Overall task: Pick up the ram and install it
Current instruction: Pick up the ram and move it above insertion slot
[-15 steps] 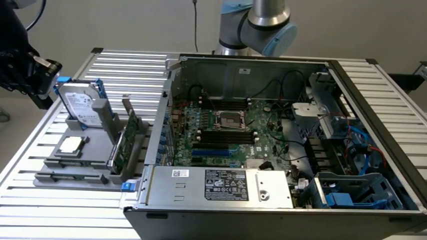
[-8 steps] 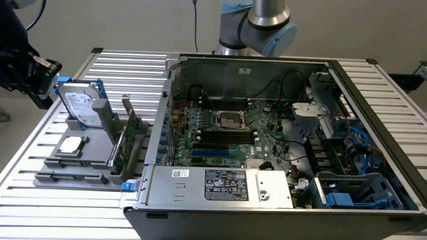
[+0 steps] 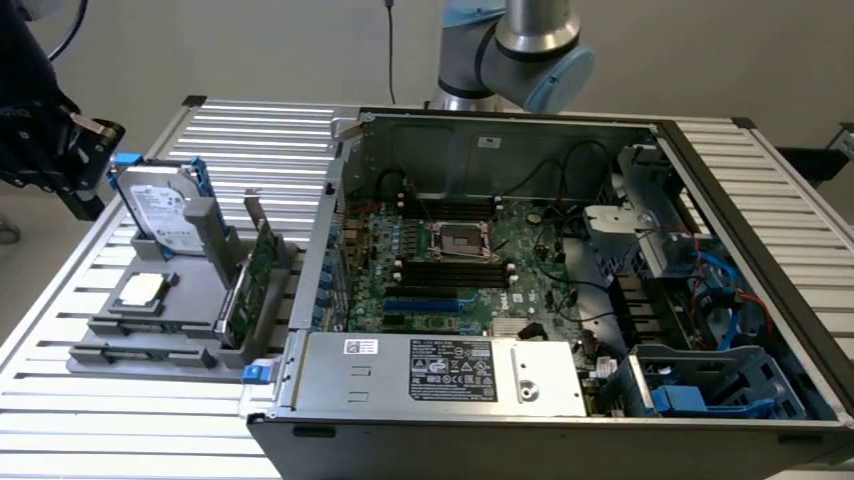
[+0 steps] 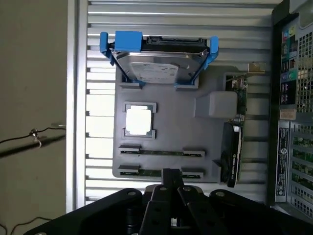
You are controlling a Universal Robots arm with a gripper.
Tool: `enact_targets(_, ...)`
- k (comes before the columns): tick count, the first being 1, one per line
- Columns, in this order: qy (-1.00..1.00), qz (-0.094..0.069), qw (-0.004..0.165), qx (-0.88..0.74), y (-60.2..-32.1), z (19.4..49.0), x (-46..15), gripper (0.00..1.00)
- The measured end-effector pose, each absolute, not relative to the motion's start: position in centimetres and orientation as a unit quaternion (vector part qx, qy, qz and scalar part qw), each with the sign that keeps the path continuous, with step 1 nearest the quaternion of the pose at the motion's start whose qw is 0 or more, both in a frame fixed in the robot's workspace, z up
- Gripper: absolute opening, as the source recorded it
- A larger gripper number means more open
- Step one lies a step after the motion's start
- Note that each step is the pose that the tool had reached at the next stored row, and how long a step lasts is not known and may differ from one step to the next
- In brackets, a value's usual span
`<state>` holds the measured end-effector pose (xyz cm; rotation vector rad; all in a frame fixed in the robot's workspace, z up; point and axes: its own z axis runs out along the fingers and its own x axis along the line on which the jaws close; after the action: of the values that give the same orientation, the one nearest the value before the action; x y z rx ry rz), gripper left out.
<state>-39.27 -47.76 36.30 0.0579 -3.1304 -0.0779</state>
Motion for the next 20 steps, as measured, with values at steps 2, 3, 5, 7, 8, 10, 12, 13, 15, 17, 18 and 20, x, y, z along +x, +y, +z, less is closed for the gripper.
enact_targets(2, -0.999, -0.025, 0.005, 0.037, -47.76, 36.23, -39.27, 0.11)
enact_targets(3, -0.999, -0.025, 0.006, 0.046, -47.76, 36.20, -39.27, 0.11)
enact_targets(5, -0.998, -0.025, 0.006, 0.064, -47.76, 36.13, -39.27, 0.11)
enact_targets(7, -0.996, -0.024, 0.006, 0.082, -47.76, 36.05, -39.27, 0.11)
enact_targets(8, -0.995, -0.024, 0.007, 0.091, -47.76, 36.01, -39.27, 0.11)
enact_targets(10, -0.994, -0.024, 0.007, 0.109, -47.76, 35.93, -39.27, 0.11)
enact_targets(12, -0.991, -0.024, 0.008, 0.128, -47.76, 35.84, -39.27, 0.11)
enact_targets(13, -0.990, -0.024, 0.009, 0.137, -47.76, 35.80, -39.27, 0.11)
enact_targets(15, -0.988, -0.024, 0.010, 0.154, -47.76, 35.70, -39.27, 0.11)
enact_targets(17, -0.985, -0.024, 0.011, 0.172, -47.76, 35.60, -39.27, 0.11)
enact_targets(18, -0.983, -0.024, 0.012, 0.181, -47.76, 35.55, -39.27, 0.11)
enact_targets(20, -0.980, -0.024, 0.014, 0.199, -47.76, 35.45, -39.27, 0.11)
